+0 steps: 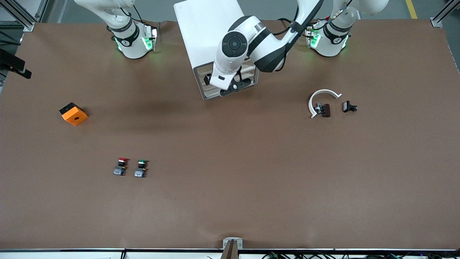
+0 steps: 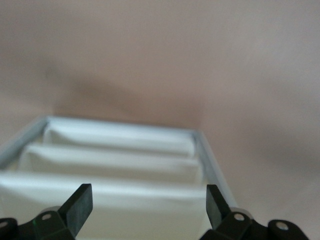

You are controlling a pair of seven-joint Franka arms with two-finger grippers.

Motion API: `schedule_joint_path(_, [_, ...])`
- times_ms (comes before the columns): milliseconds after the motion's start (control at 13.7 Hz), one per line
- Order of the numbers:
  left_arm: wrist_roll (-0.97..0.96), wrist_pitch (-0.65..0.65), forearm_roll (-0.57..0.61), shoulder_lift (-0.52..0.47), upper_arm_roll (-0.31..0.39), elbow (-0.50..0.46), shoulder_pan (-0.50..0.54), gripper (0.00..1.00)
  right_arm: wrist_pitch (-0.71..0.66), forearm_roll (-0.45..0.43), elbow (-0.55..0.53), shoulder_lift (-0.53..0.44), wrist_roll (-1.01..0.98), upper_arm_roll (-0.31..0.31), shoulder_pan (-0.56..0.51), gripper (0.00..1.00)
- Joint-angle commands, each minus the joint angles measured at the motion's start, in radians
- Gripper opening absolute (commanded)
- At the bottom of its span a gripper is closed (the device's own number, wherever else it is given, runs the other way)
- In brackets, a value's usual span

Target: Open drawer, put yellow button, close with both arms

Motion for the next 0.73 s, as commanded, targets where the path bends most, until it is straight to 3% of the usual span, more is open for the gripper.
schedule_joint_path(0, [0.023, -0.015, 0.047, -0.006, 0.002, 0.073, 0.090, 1.00, 0.026, 0.010, -0.049, -0.042, -0.010, -0.011, 0.012, 1.00])
schedule_joint_path(293, [0.118, -0.023, 0.132, -0.030, 0.002, 0.127, 0.242, 1.00, 0.016, 0.008, -0.045, -0.042, -0.013, -0.008, 0.013, 1.00])
schedule_joint_path(659, [0.466, -0.277, 0.228, -0.162, 0.002, 0.130, 0.433, 1.00, 0.012, -0.001, -0.028, -0.042, -0.018, -0.008, 0.012, 1.00])
